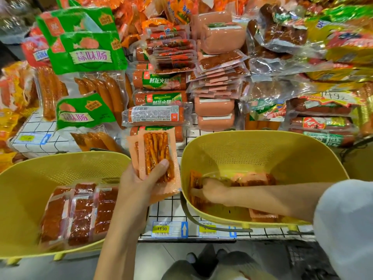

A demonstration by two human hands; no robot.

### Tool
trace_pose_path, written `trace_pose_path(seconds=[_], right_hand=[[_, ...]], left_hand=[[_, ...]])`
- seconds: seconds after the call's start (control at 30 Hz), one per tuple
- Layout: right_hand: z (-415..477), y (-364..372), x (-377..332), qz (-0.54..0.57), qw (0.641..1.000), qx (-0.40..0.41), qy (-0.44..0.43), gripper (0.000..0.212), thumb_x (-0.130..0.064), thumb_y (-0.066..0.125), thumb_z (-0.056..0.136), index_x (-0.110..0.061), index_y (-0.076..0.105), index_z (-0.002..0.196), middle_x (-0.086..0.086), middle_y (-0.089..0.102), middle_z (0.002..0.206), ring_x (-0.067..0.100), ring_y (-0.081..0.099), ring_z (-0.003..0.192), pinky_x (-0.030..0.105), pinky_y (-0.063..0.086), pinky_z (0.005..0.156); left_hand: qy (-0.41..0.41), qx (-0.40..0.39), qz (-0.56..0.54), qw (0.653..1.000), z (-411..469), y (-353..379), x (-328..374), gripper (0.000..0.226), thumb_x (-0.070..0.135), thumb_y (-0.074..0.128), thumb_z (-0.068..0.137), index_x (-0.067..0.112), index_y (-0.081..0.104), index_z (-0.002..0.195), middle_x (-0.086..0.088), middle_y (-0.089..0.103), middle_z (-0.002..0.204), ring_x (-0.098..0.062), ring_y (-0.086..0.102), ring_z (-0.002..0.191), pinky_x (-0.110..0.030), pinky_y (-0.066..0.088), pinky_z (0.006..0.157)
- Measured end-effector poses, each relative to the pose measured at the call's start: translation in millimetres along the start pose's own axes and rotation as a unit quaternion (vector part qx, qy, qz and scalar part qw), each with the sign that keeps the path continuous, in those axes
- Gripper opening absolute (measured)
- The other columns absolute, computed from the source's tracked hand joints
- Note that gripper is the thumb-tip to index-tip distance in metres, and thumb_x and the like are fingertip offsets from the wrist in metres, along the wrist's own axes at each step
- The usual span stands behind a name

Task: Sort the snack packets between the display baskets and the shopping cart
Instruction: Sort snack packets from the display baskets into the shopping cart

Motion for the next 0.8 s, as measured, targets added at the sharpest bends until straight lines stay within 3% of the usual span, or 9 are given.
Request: trace_pose_path(seconds=[0.07, 0.13, 0.23, 0.3, 0.4, 0.53, 0.6, 0.67, 0.8], right_hand=[[2, -7, 0, 0.09, 0.996, 0.017, 0.003, 0.019, -0.026, 0.054, 0.094, -0.008, 0.06, 0.098, 0.009, 0.066, 0.081, 0.021, 0.067, 0.07, 0.031, 0.055, 0.063], [0, -22, 9, 0.153, 0.987, 0.03, 0.036, 0.012, -0.008, 0.047, 0.094, -0.007, 0.057, 0.088, 0.011, 0.06, 0.068, 0.014, 0.06, 0.05, 0.025, 0.05, 0.045], [-13, -47, 20, 0.257, 0.964, -0.049, 0.054, 0.014, 0.005, 0.043, 0.088, -0.004, 0.053, 0.094, 0.006, 0.059, 0.068, 0.016, 0.06, 0.064, 0.026, 0.051, 0.058], [-30, -73, 20, 0.302, 0.95, -0.074, 0.021, 0.019, 0.002, 0.048, 0.088, -0.003, 0.053, 0.105, 0.006, 0.068, 0.082, 0.017, 0.066, 0.076, 0.028, 0.053, 0.066], [-67, -118, 9, 0.341, 0.936, -0.065, -0.061, 0.033, -0.016, 0.065, 0.08, -0.003, 0.059, 0.11, 0.006, 0.072, 0.099, 0.021, 0.069, 0.092, 0.035, 0.056, 0.079], [-112, -150, -16, 0.374, 0.905, -0.036, -0.199, 0.047, -0.019, 0.07, 0.08, -0.001, 0.058, 0.121, 0.013, 0.067, 0.117, 0.029, 0.063, 0.11, 0.042, 0.052, 0.091], [-120, -150, -25, 0.359, 0.907, 0.027, -0.218, 0.037, -0.021, 0.073, 0.076, -0.004, 0.066, 0.108, 0.009, 0.072, 0.107, 0.026, 0.068, 0.101, 0.039, 0.055, 0.086], [-123, -146, -27, 0.312, 0.918, 0.119, -0.211, 0.014, -0.024, 0.073, 0.075, -0.011, 0.068, 0.079, 0.002, 0.074, 0.083, 0.017, 0.07, 0.077, 0.027, 0.058, 0.064], [-120, -138, -20, 0.278, 0.923, 0.164, -0.208, 0.027, -0.026, 0.068, 0.081, -0.009, 0.056, 0.063, 0.005, 0.059, 0.055, 0.014, 0.052, 0.049, 0.02, 0.043, 0.047]], left_hand=[[0.0, 0.006, -0.002, 1.0, 0, 1, -1, 0.035, 0.03, 0.07, 0.072, 0.021, 0.067, 0.105, -0.002, 0.075, 0.095, -0.017, 0.072, 0.084, -0.034, 0.056, 0.072], [-0.002, 0.0, 0.006, 1.0, -1, 4, -1, 0.035, 0.028, 0.069, 0.075, 0.019, 0.066, 0.109, -0.001, 0.075, 0.096, -0.017, 0.073, 0.086, -0.032, 0.056, 0.07], [0.005, -0.003, 0.01, 1.0, 1, 7, 2, 0.033, 0.027, 0.069, 0.076, 0.019, 0.066, 0.108, 0.0, 0.075, 0.096, -0.017, 0.072, 0.086, -0.031, 0.057, 0.07], [0.016, -0.001, 0.013, 1.0, 3, 11, 8, 0.036, 0.029, 0.069, 0.075, 0.02, 0.065, 0.11, 0.001, 0.075, 0.096, -0.015, 0.072, 0.086, -0.033, 0.058, 0.072], [0.049, 0.0, 0.009, 0.999, 9, 21, 20, 0.044, 0.033, 0.069, 0.073, 0.021, 0.063, 0.115, 0.003, 0.074, 0.1, -0.013, 0.071, 0.091, -0.025, 0.058, 0.068], [0.083, -0.057, 0.018, 0.995, 18, 60, 32, 0.045, 0.035, 0.062, 0.082, 0.017, 0.058, 0.123, 0.001, 0.072, 0.109, -0.016, 0.069, 0.101, -0.036, 0.056, 0.082], [0.068, -0.116, 0.0, 0.991, 19, 85, 30, 0.046, 0.04, 0.052, 0.088, 0.014, 0.057, 0.126, -0.003, 0.072, 0.11, -0.019, 0.07, 0.099, -0.032, 0.058, 0.075], [0.045, -0.153, -0.025, 0.987, 18, 104, 27, 0.053, 0.048, 0.046, 0.087, 0.014, 0.059, 0.125, -0.003, 0.073, 0.106, -0.018, 0.072, 0.091, -0.026, 0.058, 0.066], [0.035, -0.171, -0.021, 0.984, 18, 116, 15, 0.044, 0.032, 0.065, 0.078, 0.015, 0.061, 0.119, -0.001, 0.073, 0.107, -0.017, 0.07, 0.099, -0.022, 0.056, 0.073]])
Point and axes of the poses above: each hand's wrist, its own z-axis towards the middle knuckle, its own y-axis out of the palm, x = y × z, the point moved 6 cm from there along z, towards the middle knuckle
